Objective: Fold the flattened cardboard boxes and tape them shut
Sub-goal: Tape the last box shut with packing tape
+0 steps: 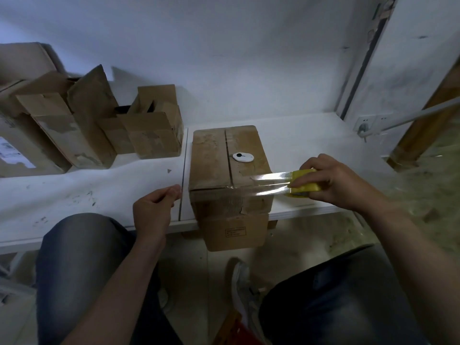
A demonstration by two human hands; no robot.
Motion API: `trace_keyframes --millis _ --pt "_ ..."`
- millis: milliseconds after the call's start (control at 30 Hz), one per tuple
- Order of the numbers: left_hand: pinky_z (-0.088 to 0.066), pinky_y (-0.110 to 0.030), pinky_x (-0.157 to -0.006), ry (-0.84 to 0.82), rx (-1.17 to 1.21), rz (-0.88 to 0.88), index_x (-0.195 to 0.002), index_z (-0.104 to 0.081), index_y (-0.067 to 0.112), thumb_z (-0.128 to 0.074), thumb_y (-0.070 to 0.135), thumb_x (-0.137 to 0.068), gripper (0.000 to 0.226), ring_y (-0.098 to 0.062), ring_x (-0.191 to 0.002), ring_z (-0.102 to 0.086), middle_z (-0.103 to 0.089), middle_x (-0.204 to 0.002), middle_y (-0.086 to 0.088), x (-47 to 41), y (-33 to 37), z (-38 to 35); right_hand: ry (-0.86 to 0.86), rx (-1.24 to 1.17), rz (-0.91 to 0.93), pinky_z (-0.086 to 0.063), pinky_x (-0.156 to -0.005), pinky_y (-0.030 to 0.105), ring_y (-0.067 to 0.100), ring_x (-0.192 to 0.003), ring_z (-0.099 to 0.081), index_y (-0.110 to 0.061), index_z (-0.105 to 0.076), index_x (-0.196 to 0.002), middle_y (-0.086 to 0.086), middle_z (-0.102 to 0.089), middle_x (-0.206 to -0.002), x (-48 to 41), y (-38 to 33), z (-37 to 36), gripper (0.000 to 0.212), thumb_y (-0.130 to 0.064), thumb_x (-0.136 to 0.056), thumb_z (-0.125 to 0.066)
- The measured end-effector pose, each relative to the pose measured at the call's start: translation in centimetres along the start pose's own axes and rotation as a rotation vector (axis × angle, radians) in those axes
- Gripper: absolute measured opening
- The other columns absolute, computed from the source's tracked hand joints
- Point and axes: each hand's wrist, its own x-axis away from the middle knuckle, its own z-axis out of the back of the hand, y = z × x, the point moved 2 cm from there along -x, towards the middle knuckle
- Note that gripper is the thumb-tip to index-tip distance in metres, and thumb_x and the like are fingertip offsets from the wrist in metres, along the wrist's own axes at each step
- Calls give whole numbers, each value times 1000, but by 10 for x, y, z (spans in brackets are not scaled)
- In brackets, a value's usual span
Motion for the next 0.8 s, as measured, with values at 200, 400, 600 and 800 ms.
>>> trace_keyframes --millis 200,400,600,800 --pt "-55 -42 -93 -5 26 40 -99 -73 27 -70 30 -92 8 -11 -90 -64 -72 -94 12 -9 -8 -10 -9 9 -25 -52 -68 41 25 -84 -54 -33 -78 -106 1 -64 -103 -6 10 -16 40 -20 -71 -89" --pt "-55 -36 -91 -9 70 76 -112 -73 17 -70 26 -92 22 -7 -89 -64 -72 -95 10 -13 -24 -17 -18 2 -42 -46 -71 33 19 -84 -49 -33 -78 -106 -2 -61 -101 -9 17 -31 31 -31 -76 -82" --pt "-55 -34 -89 16 102 102 -108 -73 23 -70 27 -92 17 -9 -91 -65 -73 -96 8 -20 -34 -22 -14 -14 -70 -47 -72 34 22 -82 -51 -32 -79 -106 0 -62 -101 -15 24 -46 28 -35 -78 -78" --pt "-54 -28 -82 16 73 66 -103 -72 28 -64 27 -96 10 -8 -92 -65 -71 -90 15 -30 -39 -33 -38 -10 -112 -47 -72 34 19 -85 -48 -35 -77 -109 0 -62 -104 -18 32 -59 38 -24 -74 -87"
